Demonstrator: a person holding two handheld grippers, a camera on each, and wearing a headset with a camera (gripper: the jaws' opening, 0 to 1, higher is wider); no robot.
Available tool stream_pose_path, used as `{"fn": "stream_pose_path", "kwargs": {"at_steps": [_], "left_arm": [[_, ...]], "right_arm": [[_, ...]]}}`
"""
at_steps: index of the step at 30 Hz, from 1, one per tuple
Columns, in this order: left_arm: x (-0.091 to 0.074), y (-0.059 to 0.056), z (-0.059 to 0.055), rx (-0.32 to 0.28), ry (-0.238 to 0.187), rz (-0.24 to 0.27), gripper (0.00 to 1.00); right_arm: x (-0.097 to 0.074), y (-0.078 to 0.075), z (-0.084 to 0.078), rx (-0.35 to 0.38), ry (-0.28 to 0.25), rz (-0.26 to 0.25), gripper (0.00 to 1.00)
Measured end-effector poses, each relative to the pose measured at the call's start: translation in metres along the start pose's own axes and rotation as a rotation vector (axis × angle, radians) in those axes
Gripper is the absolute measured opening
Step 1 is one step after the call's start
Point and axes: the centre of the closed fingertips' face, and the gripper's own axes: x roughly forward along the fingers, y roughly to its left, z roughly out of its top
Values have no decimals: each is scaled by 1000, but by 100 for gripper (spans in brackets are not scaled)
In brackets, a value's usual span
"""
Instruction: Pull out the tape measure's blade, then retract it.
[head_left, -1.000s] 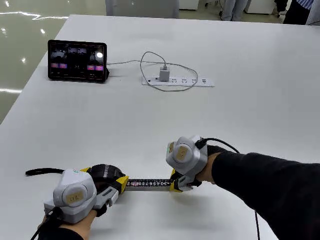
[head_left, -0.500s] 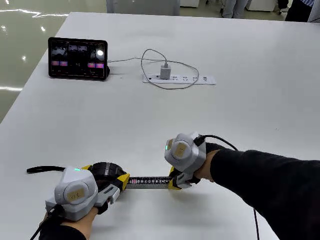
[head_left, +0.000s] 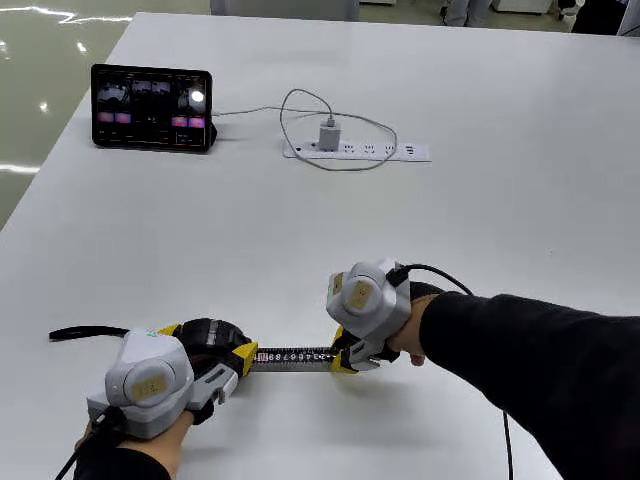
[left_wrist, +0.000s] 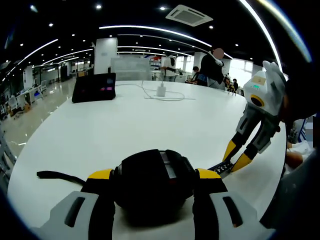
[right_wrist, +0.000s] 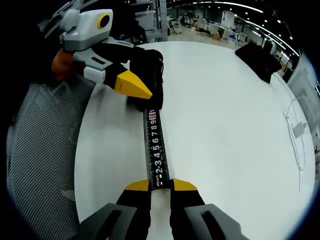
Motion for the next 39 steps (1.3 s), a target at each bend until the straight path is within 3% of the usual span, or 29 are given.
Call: {"fn": "stream_pose_path", "kwargs": {"at_steps": [2, 4, 13, 14, 29, 39], "left_arm": [[0, 0, 0, 0, 1, 0, 58], [0, 0, 0, -1, 2, 0, 58], [0, 0, 0, -4, 3, -2, 58], [0, 0, 0, -5, 3, -2, 58], [-1, 0, 0, -5, 2, -2, 58], [-1, 0, 0, -9, 4, -2, 58]], "right_arm": [[0, 0, 1, 30, 3, -4, 10], [1, 1, 1, 0, 12, -12, 10], [5, 1, 10, 24, -2, -17, 10], [6, 0, 12, 62, -1, -23, 10], [9, 3, 21, 16, -31, -10, 10], [11, 3, 25, 37, -39, -10, 10]]}}
